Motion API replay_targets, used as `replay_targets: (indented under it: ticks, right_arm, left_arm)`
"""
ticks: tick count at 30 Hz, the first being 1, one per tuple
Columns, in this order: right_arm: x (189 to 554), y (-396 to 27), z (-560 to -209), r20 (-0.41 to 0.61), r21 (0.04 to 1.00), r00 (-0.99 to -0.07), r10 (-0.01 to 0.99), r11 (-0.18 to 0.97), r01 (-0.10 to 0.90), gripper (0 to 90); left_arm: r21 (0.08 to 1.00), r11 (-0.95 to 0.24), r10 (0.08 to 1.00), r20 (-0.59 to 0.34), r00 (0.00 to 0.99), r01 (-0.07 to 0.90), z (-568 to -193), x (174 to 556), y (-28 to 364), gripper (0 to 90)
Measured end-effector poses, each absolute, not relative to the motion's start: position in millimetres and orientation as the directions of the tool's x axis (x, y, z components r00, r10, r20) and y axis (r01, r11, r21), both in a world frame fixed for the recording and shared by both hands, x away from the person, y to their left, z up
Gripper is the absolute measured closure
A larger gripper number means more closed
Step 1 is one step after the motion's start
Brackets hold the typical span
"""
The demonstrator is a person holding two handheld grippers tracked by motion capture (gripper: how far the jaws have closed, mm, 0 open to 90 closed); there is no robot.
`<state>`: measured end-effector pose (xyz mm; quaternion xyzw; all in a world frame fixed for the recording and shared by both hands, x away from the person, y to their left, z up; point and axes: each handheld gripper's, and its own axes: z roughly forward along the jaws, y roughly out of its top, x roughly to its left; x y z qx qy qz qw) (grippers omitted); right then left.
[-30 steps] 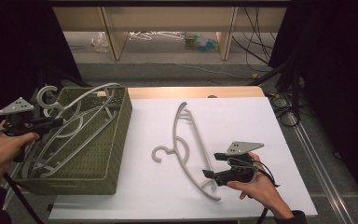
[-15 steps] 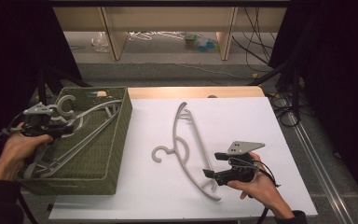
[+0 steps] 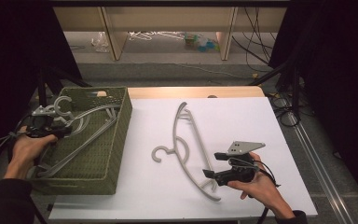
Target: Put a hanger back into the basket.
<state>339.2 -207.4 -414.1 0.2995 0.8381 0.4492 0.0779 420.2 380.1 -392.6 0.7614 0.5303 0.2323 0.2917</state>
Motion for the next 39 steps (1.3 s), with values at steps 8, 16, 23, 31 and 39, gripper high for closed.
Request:
replay_targets:
  ticks: [8,16,23,31,39]
  right_arm:
    - [339.4,-208.6,-414.4,0.137,0.797,-0.808,0.573,0.42,0.433,24.0]
    - [339.9,-208.3,-414.7,0.138,0.796,-0.807,0.574,0.42,0.435,23.9]
    - [340.5,-208.7,-415.4,0.137,0.795,-0.806,0.575,0.421,0.436,23.9]
    - [340.1,-209.1,-415.0,0.145,0.794,-0.805,0.576,0.417,0.442,23.9]
    - [340.7,-208.6,-416.5,0.139,0.796,-0.804,0.578,0.418,0.438,23.9]
  left_arm:
    - [0.699,-0.224,0.963,0.051,0.265,0.679,-397.3,421.7,385.5,70.1]
    - [0.709,-0.189,0.976,0.057,0.212,0.679,-394.8,416.2,387.7,59.3]
    - [0.716,-0.193,0.977,0.075,0.201,0.671,-393.5,413.8,391.0,70.2]
    - [0.687,-0.187,0.981,0.097,0.166,0.702,-400.6,420.8,396.2,77.8]
    - [0.719,-0.127,0.991,0.055,0.125,0.683,-400.4,413.4,399.6,64.7]
